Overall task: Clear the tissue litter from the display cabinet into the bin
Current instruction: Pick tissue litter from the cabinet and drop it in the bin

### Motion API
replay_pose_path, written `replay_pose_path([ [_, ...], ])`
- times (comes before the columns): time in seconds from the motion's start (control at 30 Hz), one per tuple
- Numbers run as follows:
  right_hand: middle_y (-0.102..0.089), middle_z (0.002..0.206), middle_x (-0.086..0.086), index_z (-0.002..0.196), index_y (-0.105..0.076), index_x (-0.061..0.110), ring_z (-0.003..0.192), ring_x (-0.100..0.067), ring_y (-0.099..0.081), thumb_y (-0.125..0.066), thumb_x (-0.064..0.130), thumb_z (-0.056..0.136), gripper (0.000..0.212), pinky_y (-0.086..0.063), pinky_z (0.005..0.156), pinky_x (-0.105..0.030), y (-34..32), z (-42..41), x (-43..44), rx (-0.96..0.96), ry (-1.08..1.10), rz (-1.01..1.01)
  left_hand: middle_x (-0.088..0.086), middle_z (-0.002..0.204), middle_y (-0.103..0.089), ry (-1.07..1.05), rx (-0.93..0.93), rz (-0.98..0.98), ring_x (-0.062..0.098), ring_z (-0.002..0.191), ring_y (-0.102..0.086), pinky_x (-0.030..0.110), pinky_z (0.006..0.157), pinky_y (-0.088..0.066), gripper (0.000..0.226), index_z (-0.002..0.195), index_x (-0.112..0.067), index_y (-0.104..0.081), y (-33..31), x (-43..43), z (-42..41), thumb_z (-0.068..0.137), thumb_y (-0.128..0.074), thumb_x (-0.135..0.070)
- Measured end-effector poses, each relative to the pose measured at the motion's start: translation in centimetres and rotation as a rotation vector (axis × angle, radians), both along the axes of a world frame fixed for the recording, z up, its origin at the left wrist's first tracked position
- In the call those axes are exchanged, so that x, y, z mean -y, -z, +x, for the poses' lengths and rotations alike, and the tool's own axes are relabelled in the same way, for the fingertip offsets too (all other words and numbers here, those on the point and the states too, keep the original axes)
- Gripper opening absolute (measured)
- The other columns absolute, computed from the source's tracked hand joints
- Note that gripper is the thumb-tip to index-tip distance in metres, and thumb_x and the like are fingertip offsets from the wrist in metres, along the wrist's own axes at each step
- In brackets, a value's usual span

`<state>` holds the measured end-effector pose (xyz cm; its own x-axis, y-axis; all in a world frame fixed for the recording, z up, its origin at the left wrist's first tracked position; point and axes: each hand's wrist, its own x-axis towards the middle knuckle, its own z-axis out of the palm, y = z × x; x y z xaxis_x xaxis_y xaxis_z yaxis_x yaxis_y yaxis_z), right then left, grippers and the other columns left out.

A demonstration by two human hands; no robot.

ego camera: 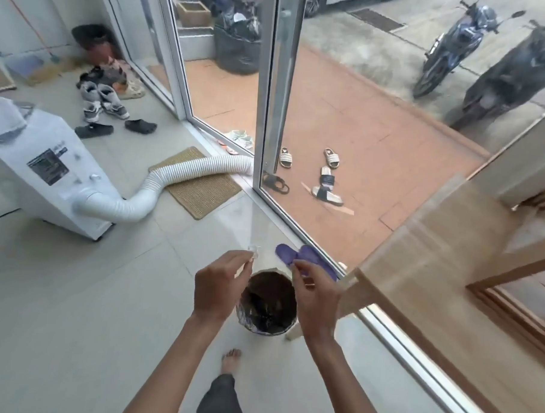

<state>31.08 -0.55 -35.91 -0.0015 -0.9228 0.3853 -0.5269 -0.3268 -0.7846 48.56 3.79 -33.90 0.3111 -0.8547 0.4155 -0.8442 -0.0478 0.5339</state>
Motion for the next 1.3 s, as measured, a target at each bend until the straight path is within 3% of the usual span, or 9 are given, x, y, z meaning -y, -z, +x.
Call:
replay_pose_path([
  [0.2,-0.076,0.091,0.005,0.097,-0.078,0.014,0.078,-0.011,-0.07,-0.073,0.013,0.09,0.009,-0.059,0.075,-0.04,10.2,3.3,1.9,-0.071,0.125,0.38,-0.01,0.084,-0.069,0.01,-0.088,0.304,0.014,0.059,-0.065,0.027,0.047,-0.05,0.004,0.086,-0.024,-0.073,9.4,3.8,3.7,0.085,-0.075,-0.022],
  [0.43,-0.074,0.076,0.006,0.091,-0.078,0.019,0.07,-0.014,-0.069,-0.071,0.018,0.091,0.007,-0.058,0.069,-0.038,22.0,4.9,5.0,-0.098,0.322,0.661,-0.004,0.085,-0.069,0.055,-0.166,0.616,0.019,0.066,-0.064,0.035,0.055,-0.054,0.008,0.091,-0.023,-0.073,23.5,7.3,3.4,0.091,-0.066,-0.028],
  [0.6,-0.074,0.081,0.004,0.094,-0.079,0.018,0.075,-0.012,-0.068,-0.07,0.017,0.091,0.009,-0.05,0.067,-0.021,28.7,5.3,6.9,-0.196,0.37,0.8,-0.004,0.084,-0.069,-0.056,-0.293,0.752,0.016,0.07,-0.061,0.028,0.058,-0.043,0.011,0.092,-0.021,-0.072,31.0,9.8,3.0,0.093,-0.063,-0.027],
  [0.73,-0.075,0.085,0.001,0.097,-0.079,0.016,0.079,-0.014,-0.068,-0.069,0.014,0.09,0.013,-0.052,0.072,-0.024,32.8,5.8,7.9,-0.176,0.451,0.903,-0.004,0.08,-0.071,-0.107,-0.375,0.831,0.018,0.073,-0.063,0.03,0.061,-0.051,0.01,0.091,-0.02,-0.072,35.5,12.4,2.8,0.092,-0.065,-0.026],
  [0.87,-0.075,0.089,-0.001,0.099,-0.079,0.014,0.081,-0.016,-0.068,-0.067,0.01,0.09,0.016,-0.054,0.076,-0.027,35.8,5.9,8.9,-0.168,0.526,0.952,0.0,0.088,-0.074,-0.025,-0.419,0.947,0.023,0.084,-0.066,0.035,0.07,-0.055,0.009,0.091,-0.025,-0.071,39.2,13.3,3.0,0.09,-0.063,-0.022],
  [1.03,-0.077,0.098,-0.002,0.103,-0.079,0.012,0.09,-0.016,-0.069,-0.064,0.009,0.093,0.019,-0.051,0.085,-0.025,38.2,6.1,10.6,-0.105,0.552,1.008,-0.004,0.111,-0.073,0.03,-0.408,1.059,0.019,0.102,-0.065,0.036,0.086,-0.055,0.027,0.116,-0.026,-0.07,42.0,11.8,3.9,0.09,-0.061,-0.024],
  [1.13,-0.077,0.104,-0.001,0.106,-0.078,0.013,0.097,-0.017,-0.069,-0.058,0.007,0.094,0.024,-0.053,0.094,-0.029,39.0,6.0,10.8,-0.103,0.558,1.046,-0.004,0.115,-0.071,0.044,-0.374,1.072,0.019,0.107,-0.063,0.035,0.088,-0.052,0.027,0.117,-0.025,-0.07,42.2,11.0,4.3,0.092,-0.061,-0.024],
  [1.3,-0.075,0.113,-0.001,0.117,-0.074,0.017,0.107,-0.017,-0.067,-0.056,0.017,0.098,0.026,-0.05,0.091,-0.027,36.7,5.9,10.0,-0.124,0.518,1.046,-0.002,0.12,-0.069,0.089,-0.296,1.026,0.02,0.109,-0.063,0.036,0.088,-0.051,0.031,0.125,-0.023,-0.064,39.8,10.5,4.3,0.096,-0.055,-0.03],
])
